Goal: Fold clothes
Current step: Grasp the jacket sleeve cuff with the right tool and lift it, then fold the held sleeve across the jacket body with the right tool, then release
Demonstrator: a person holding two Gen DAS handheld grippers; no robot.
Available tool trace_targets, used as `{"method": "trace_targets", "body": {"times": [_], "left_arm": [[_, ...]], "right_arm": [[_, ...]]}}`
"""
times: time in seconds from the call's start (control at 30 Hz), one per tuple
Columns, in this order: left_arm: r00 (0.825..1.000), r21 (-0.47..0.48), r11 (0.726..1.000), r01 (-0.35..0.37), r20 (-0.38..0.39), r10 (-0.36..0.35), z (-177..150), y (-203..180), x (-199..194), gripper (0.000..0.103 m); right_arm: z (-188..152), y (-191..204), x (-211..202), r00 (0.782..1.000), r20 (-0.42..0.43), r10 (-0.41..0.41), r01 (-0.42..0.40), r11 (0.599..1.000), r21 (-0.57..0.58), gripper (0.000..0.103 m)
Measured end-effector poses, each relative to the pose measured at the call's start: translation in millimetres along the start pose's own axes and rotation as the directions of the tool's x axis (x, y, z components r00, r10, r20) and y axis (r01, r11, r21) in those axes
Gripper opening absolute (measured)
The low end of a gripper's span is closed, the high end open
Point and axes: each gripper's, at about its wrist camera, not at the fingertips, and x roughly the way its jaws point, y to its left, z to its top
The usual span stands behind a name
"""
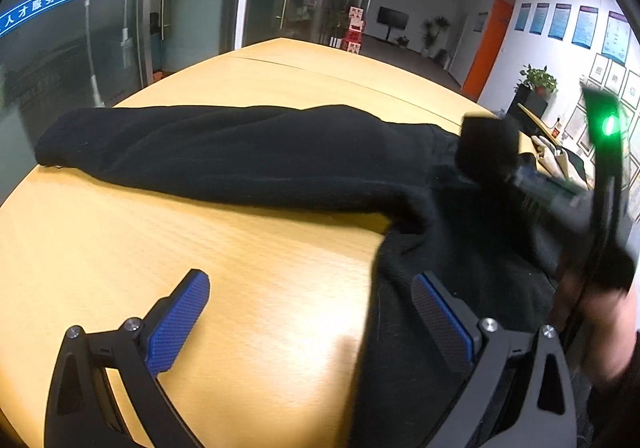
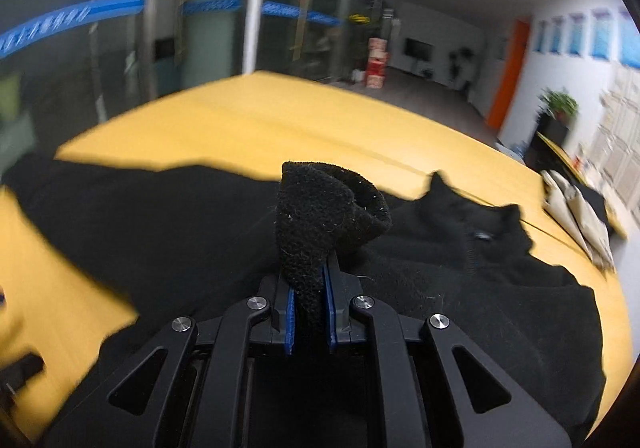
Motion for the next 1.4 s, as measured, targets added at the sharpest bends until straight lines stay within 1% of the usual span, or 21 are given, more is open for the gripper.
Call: {"method": "trace_targets", "body": {"times": [0.2,0.23,0.27,0.33,0.4,0.43,0.47,0.53,0.6,0.73,0.8,0.87,0.93,0.97,1.03,1.17,1.23,1.27,1.3,1.33,1.4], "left_arm": [[1.0,-0.008,1.0,-0.004,0.014,0.004,1.5,6.1,-3.0,0.103],[1.0,-0.006,1.0,-0.004,0.017,0.004,2.4,5.1,-3.3,0.103],[1.0,-0.005,1.0,-0.002,0.018,0.002,3.6,4.2,-3.9,0.103],[1.0,-0.005,1.0,0.005,0.022,-0.005,6.5,0.8,-5.0,0.103],[0.999,-0.004,1.0,0.016,0.028,-0.016,10.0,-4.5,-6.2,0.103],[0.999,0.005,1.0,0.027,0.036,-0.027,13.8,-10.8,-6.4,0.103],[0.998,0.015,0.999,0.035,0.043,-0.036,16.9,-16.8,-6.3,0.103],[0.996,0.054,0.996,0.068,0.056,-0.071,26.6,-37.7,-4.2,0.103],[0.99,0.1,0.988,0.119,0.063,-0.126,35.0,-60.7,-2.0,0.103],[0.957,0.227,0.938,0.261,0.065,-0.282,53.0,-124.6,15.5,0.103],[0.95,0.285,0.916,0.282,0.048,-0.307,55.6,-152.0,33.5,0.103],[0.962,0.335,0.905,0.261,-0.011,-0.274,54.7,-177.4,67.8,0.103],[0.974,0.347,0.91,0.227,-0.091,-0.209,48.7,-185.3,100.6,0.103],[0.976,0.353,0.912,0.21,-0.131,-0.175,45.6,-188.9,116.9,0.103],[0.973,0.334,0.919,0.208,-0.165,-0.16,39.0,-178.6,129.9,0.102],[0.966,0.297,0.925,0.238,-0.175,-0.192,37.6,-164.2,120.5,0.1],[0.968,0.322,0.919,0.228,-0.175,-0.179,34.9,-164.9,117.3,0.1],[0.97,0.334,0.916,0.222,-0.171,-0.172,34.9,-167.1,115.9,0.1],[0.968,0.327,0.915,0.236,-0.157,-0.193,36.9,-165.2,111.0,0.1],[0.966,0.318,0.914,0.252,-0.142,-0.217,39.2,-162.9,105.8,0.1],[0.96,0.294,0.914,0.278,-0.114,-0.255,43.1,-157.1,99.5,0.102]], "right_arm": [[-26.5,45.7,22.4,0.998,-0.057,0.032,-0.041,0.986,-0.164,0.012],[-25.7,48.8,22.6,0.996,-0.066,0.056,-0.067,0.981,-0.18,0.018],[-25.0,49.1,21.6,0.993,-0.071,0.097,-0.109,0.977,-0.186,0.029],[-24.0,40.4,15.7,0.975,-0.076,0.207,-0.217,0.962,-0.166,0.03],[-23.4,17.3,5.0,0.948,-0.081,0.307,-0.314,0.945,-0.094,0.045],[-24.9,1.7,-4.6,0.934,-0.068,0.349,-0.353,0.934,-0.048,0.06],[-28.6,-15.4,-17.4,0.932,-0.044,0.36,-0.361,0.933,-0.009,0.072],[-41.0,-60.2,-39.0,0.941,0.002,0.339,-0.338,0.939,0.062,0.08],[-57.2,-112.4,-52.5,0.949,0.019,0.315,-0.314,0.938,0.149,0.08],[-98.6,-230.9,-73.0,0.977,0.012,0.215,-0.205,0.91,0.359,0.08],[-119.8,-282.3,-77.9,0.984,-0.018,0.177,-0.15,0.877,0.456,0.08],[-138.4,-311.6,-73.2,0.984,-0.072,0.164,-0.106,0.859,0.501,0.08],[-158.2,-326.2,-61.3,0.971,-0.148,0.189,-0.084,0.845,0.529,0.076],[-166.2,-327.6,-56.3,0.964,-0.18,0.197,-0.075,0.848,0.525,0.067],[-173.2,-326.0,-59.7,0.966,-0.186,0.177,-0.067,0.872,0.484,0.063],[-171.1,-329.0,-61.6,0.965,-0.21,0.16,-0.046,0.885,0.463,0.059],[-161.3,-322.6,-65.5,0.972,-0.214,0.1,0.001,0.905,0.426,0.062],[-158.2,-319.8,-67.1,0.976,-0.205,0.075,0.016,0.912,0.411,0.067],[-156.3,-317.4,-68.5,0.98,-0.189,0.058,0.023,0.916,0.4,0.072],[-154.4,-315.0,-69.8,0.984,-0.173,0.04,0.031,0.921,0.389,0.083],[-158.6,-313.8,-67.4,0.977,-0.214,0.019,0.066,0.922,0.382,0.087]]}}
